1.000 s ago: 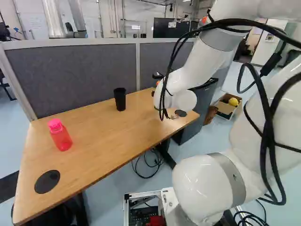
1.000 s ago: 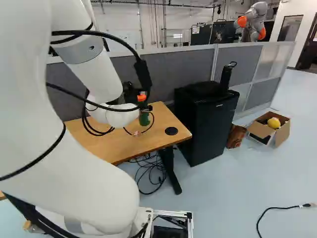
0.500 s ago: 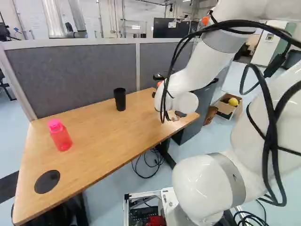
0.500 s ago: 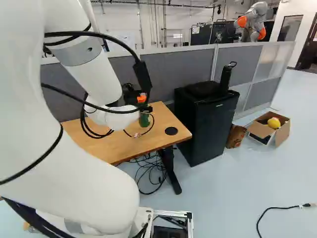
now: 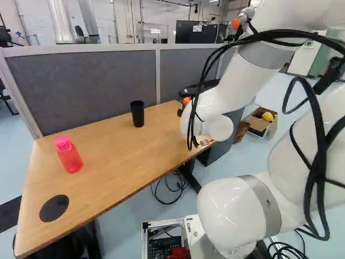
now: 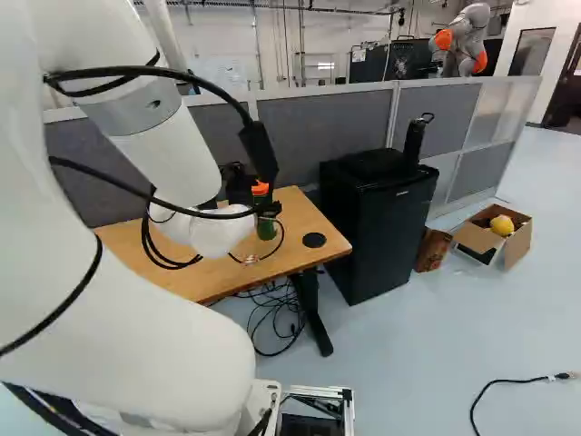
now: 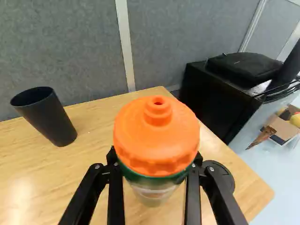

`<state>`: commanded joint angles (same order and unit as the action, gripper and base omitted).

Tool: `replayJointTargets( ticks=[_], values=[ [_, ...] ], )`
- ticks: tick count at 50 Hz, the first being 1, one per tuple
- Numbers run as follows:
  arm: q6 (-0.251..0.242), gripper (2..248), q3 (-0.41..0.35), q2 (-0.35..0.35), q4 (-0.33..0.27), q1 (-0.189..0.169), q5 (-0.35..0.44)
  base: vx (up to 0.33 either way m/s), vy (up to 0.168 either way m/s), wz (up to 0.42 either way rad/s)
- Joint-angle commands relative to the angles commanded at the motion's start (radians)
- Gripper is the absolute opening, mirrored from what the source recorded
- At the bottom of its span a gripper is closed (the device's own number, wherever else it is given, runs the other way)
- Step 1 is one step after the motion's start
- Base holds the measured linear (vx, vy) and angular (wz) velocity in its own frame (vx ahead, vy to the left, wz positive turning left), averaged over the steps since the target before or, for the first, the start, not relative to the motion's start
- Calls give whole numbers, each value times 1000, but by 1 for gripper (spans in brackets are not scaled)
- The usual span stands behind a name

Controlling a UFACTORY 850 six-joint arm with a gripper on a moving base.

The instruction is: Pick up the green bottle from the table

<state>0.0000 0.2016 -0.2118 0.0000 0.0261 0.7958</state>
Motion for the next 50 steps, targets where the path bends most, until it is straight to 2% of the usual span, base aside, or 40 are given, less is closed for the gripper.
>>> replayJointTargets(
  ticks=[25, 50],
  values=[
    [0, 115, -92, -54, 0, -21, 62, 0, 0, 0],
    [0, 115, -114, -67, 0, -26, 77, 0, 0, 0]
  ],
)
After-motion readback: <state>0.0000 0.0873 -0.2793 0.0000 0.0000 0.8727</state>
